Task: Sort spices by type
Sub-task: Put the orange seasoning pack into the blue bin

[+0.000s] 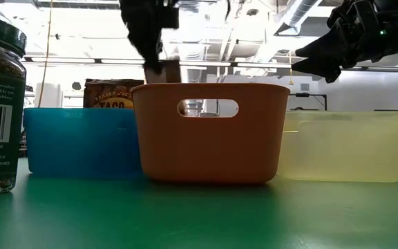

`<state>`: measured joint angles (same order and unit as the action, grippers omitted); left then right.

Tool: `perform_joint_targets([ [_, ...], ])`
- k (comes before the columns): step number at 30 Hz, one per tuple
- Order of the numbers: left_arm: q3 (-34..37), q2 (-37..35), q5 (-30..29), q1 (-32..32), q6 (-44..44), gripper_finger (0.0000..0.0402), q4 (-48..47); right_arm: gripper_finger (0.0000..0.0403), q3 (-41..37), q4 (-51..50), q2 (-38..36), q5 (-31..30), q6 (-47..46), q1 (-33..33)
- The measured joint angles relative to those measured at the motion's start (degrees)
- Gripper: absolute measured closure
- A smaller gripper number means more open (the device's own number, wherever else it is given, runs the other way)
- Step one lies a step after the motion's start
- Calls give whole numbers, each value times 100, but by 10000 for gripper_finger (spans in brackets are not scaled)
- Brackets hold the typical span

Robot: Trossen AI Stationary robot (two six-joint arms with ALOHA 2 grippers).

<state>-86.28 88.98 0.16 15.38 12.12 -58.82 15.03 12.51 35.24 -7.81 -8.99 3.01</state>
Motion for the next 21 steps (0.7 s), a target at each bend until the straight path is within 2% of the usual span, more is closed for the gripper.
perform_joint_targets([
  [4,-147,-195,494,-232,-436,401,375,143,0,0,0,0,0,0],
  [10,-155,-412,1616,-704,-1141,401,1223,143,0,-38,0,0,2,0],
  [15,-155,-303,1568,-1263,-2370,401,1229,143,0,-61,0,0,28,0],
  [21,-240,-56,1373,-2188,-2843,401,1138,143,0,-90,-4,0,33,0],
])
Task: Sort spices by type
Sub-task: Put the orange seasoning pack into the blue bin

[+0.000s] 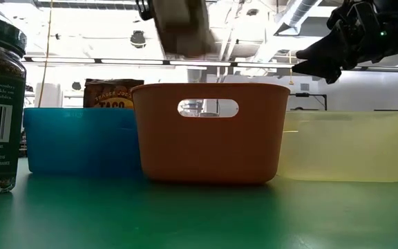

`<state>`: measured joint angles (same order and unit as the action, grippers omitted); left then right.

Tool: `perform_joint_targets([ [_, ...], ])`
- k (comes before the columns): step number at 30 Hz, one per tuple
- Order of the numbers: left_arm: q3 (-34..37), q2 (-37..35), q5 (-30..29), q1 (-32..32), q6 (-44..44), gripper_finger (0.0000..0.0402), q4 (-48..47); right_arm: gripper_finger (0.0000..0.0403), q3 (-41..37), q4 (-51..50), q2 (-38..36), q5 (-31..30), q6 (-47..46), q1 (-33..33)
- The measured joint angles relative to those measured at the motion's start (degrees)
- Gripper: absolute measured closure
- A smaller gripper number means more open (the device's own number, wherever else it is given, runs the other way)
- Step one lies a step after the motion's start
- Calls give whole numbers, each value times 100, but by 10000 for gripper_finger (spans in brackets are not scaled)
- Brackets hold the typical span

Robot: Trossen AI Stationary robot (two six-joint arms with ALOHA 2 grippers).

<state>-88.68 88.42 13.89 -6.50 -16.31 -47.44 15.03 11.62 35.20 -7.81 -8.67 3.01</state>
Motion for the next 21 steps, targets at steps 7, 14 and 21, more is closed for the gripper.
perform_joint_targets([
  [7,-326,3,-624,-719,-524,401,-391,143,0,103,-2,0,-1,0],
  [14,-413,5,-1477,-1337,-1100,401,-1092,143,0,97,0,0,-31,0],
  [21,-413,0,-2288,-1790,-1805,401,-1675,143,0,87,-1,0,-31,7],
])
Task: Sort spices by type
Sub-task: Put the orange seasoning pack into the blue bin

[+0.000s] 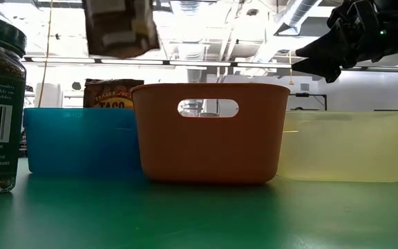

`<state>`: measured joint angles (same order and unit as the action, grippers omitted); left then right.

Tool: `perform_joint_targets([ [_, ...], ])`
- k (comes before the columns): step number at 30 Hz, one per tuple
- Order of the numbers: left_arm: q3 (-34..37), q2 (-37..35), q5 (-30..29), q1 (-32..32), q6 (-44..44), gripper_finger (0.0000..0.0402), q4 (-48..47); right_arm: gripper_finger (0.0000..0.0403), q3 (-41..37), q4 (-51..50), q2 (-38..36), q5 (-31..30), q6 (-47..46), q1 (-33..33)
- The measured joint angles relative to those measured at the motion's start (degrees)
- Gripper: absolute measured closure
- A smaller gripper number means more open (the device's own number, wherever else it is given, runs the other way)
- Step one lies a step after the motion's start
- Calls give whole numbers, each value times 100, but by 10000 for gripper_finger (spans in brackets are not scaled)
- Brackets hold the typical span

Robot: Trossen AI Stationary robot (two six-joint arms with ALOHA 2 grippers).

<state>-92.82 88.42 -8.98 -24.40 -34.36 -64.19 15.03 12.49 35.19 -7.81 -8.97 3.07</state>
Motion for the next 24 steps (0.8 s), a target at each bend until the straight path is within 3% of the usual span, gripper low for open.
perform_joint_targets([
  [5,0,83,-456,-169,-319,401,-502,143,0,0,1,0,4,0],
  [9,0,298,-459,-197,-352,401,-730,143,0,-2,1,0,2,-2],
  [24,9,1218,-472,-175,534,401,-1109,143,0,-2,1,0,0,-2],
])
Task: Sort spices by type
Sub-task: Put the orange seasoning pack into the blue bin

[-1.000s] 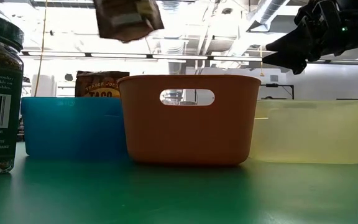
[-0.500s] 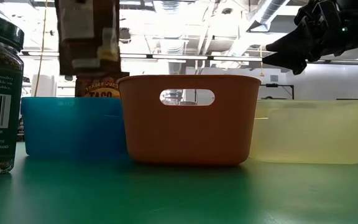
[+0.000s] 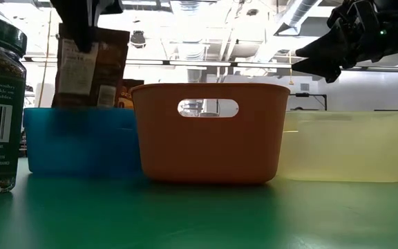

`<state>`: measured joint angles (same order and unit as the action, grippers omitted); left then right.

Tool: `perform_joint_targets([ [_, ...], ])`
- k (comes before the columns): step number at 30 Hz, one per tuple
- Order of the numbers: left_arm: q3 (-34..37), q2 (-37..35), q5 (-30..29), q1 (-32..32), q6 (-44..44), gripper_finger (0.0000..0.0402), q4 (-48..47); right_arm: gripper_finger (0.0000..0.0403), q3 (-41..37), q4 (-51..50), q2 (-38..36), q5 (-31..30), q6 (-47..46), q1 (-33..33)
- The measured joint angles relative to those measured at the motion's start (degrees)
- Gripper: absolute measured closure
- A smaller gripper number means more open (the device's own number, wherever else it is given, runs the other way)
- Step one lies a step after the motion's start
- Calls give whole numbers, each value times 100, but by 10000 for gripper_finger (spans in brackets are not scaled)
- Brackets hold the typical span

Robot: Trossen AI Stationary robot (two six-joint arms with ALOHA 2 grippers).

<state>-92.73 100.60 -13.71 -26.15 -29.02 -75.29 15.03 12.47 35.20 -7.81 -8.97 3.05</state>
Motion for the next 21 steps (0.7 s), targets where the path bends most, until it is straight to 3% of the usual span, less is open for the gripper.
perform_joint_targets([
  [21,767,-9,532,55,530,389,938,143,0,4,0,0,0,0],
])
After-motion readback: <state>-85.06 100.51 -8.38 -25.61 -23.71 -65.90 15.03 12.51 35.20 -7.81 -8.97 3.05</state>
